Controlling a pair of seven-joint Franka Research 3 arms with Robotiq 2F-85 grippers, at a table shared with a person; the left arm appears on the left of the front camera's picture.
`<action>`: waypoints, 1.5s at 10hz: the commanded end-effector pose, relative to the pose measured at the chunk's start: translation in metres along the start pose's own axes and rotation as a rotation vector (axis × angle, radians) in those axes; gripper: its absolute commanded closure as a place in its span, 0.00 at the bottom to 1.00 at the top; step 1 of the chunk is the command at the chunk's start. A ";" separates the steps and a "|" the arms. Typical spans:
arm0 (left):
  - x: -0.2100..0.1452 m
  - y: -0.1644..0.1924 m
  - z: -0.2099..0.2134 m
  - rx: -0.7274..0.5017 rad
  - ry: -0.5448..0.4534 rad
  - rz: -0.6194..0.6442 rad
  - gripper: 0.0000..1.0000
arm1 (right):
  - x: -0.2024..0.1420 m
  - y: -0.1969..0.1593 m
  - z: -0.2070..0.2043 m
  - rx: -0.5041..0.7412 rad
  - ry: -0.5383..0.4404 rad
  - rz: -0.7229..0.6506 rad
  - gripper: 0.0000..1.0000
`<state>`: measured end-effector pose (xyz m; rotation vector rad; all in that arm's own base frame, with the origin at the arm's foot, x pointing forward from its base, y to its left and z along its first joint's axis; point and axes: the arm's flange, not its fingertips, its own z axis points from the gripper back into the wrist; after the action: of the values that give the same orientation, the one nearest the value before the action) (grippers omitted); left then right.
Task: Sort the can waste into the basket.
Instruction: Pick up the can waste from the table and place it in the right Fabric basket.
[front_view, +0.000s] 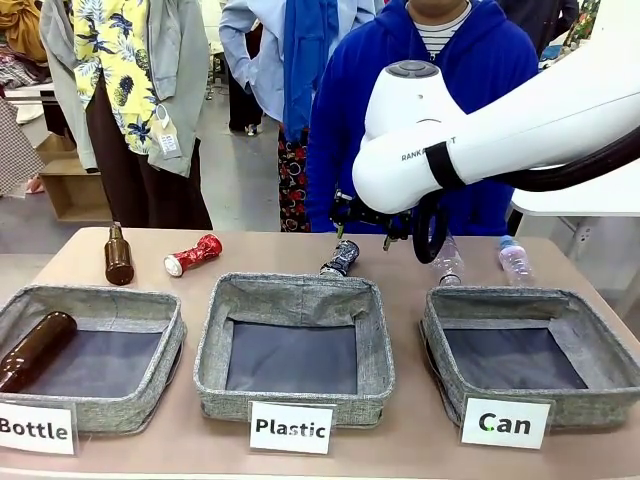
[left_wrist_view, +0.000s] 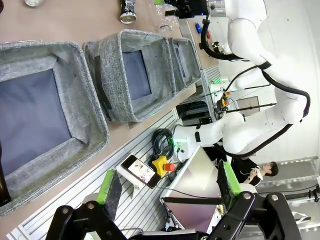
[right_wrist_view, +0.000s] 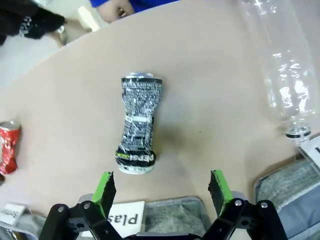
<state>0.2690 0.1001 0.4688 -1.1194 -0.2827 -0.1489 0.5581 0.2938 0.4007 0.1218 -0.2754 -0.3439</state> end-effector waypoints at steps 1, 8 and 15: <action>-0.003 -0.002 0.001 -0.011 0.003 0.009 0.00 | 0.001 0.008 -0.013 -0.005 -0.025 0.000 0.00; -0.003 -0.002 0.001 -0.011 0.003 0.009 0.00 | -0.047 -0.161 0.263 0.241 0.189 0.383 0.00; -0.003 -0.002 0.001 -0.011 0.003 0.009 0.00 | -0.116 -0.398 0.306 0.387 0.088 0.807 0.00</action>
<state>0.2683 0.1003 0.4695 -1.1212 -0.2851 -0.1486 0.2516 -0.0403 0.6095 0.3641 -0.2246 0.4538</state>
